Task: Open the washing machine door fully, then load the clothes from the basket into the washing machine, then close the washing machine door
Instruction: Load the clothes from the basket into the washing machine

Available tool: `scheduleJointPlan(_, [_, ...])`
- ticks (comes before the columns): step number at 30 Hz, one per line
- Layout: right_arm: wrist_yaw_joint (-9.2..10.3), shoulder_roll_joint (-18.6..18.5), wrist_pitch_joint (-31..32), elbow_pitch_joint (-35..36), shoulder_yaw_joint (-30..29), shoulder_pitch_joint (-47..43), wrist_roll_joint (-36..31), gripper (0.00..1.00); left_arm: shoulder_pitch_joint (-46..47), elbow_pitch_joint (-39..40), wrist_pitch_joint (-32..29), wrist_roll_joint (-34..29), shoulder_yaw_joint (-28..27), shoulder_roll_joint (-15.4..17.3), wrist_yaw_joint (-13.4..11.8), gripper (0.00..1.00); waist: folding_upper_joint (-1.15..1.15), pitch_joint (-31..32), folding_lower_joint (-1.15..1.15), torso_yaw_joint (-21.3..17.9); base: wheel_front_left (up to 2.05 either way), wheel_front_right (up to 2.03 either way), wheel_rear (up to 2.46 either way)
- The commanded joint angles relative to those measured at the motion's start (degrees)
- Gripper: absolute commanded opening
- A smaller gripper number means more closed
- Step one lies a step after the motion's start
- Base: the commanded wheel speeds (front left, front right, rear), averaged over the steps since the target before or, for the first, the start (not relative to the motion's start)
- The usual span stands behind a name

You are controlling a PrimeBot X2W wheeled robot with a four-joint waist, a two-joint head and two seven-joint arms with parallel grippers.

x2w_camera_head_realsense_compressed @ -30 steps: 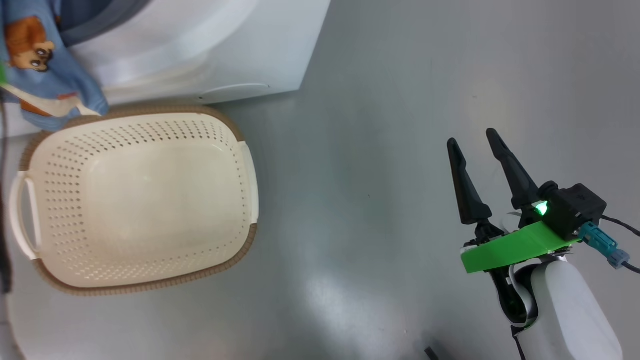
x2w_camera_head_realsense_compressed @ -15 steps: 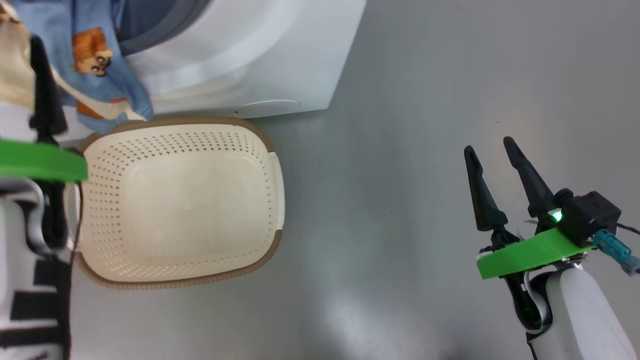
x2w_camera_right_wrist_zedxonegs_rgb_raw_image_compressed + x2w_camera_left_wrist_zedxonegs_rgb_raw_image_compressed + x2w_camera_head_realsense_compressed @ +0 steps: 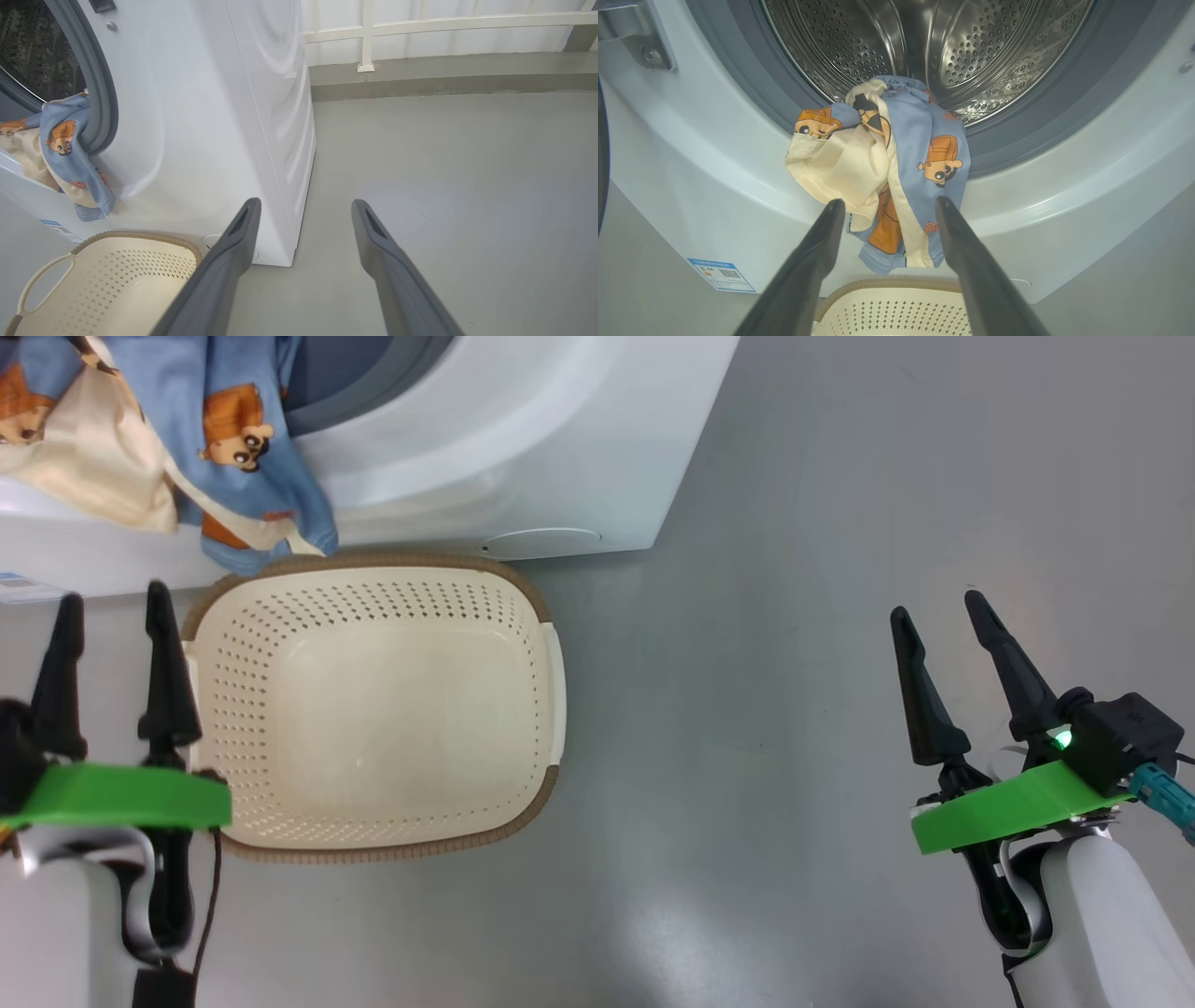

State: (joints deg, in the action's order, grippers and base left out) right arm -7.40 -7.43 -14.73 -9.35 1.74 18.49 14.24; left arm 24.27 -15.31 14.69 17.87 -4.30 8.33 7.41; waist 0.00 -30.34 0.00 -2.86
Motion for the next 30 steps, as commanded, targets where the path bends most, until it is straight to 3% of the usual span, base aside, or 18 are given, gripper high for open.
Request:
scheduleJointPlan(1, [-0.09,-0.37,-0.27,1.23,0.97,-1.79,-0.2,1.0,-2.09,2.37,0.3,-0.11,-2.67,1.17,0.08,1.0,0.0,0.09,0.0,0.28,0.0,0.0,0.0])
scheduleJointPlan(18, [-0.09,-0.61,-0.27,1.25,0.97,-2.11,-0.13,1.0,-10.79,9.57,0.3,-0.5,-7.37,-3.1,0.08,1.0,0.0,0.61,0.0,0.84,0.0,0.0,0.0])
scheduleJointPlan(30, [-0.09,-0.06,-0.27,1.56,1.39,-0.88,-0.25,1.0,-5.53,1.87,0.3,3.53,-4.03,-0.7,0.08,1.0,0.0,-1.63,0.0,0.25,0.0,0.0,0.0])
